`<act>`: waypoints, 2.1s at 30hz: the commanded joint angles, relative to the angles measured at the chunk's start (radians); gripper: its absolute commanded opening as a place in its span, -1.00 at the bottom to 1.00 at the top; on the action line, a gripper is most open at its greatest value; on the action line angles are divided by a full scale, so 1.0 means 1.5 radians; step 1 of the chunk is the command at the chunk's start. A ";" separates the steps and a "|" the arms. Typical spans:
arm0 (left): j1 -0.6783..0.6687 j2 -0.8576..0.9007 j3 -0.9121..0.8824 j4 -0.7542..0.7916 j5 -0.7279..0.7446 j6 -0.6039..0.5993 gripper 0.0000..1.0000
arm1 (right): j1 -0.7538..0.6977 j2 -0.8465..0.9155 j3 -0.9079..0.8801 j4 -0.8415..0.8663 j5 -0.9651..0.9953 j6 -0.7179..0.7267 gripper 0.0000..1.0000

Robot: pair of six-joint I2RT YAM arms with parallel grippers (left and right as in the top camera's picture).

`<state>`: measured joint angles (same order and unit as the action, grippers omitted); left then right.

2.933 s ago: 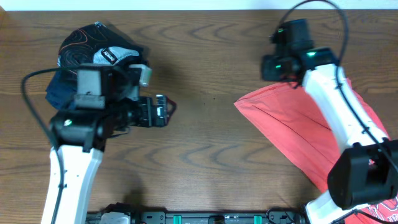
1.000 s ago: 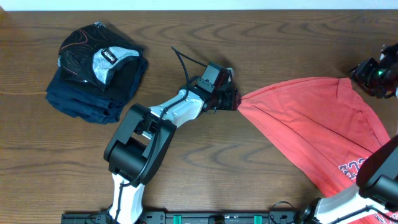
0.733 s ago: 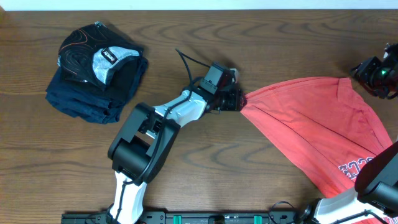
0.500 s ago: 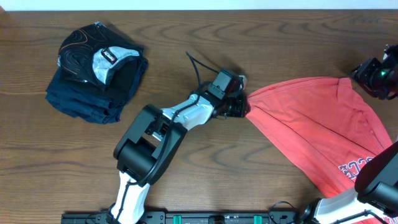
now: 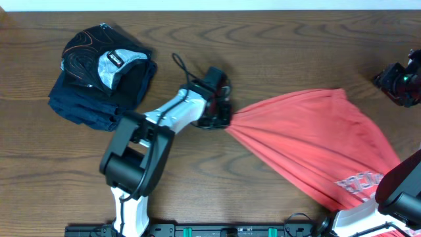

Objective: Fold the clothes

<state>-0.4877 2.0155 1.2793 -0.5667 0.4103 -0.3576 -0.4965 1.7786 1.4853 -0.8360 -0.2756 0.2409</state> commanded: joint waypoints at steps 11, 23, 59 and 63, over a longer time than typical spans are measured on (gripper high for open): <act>0.025 -0.057 -0.008 -0.032 -0.101 0.091 -0.88 | 0.153 0.169 -0.007 0.061 -0.019 -0.022 0.09; 0.031 -0.058 -0.008 -0.081 -0.144 0.106 -0.88 | 0.158 0.183 0.011 0.078 0.110 0.016 -0.97; 0.127 -0.082 -0.008 -0.101 -0.162 0.122 -0.88 | 0.207 0.168 -0.004 0.027 0.079 -0.104 -0.98; 0.127 -0.082 -0.008 -0.106 -0.163 0.143 -0.88 | 0.176 0.168 -0.004 0.084 0.115 -0.037 -0.98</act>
<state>-0.3099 1.9152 1.2728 -0.7223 0.2195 -0.1833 -0.1905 2.0651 1.4826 -0.7349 -0.1669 0.0853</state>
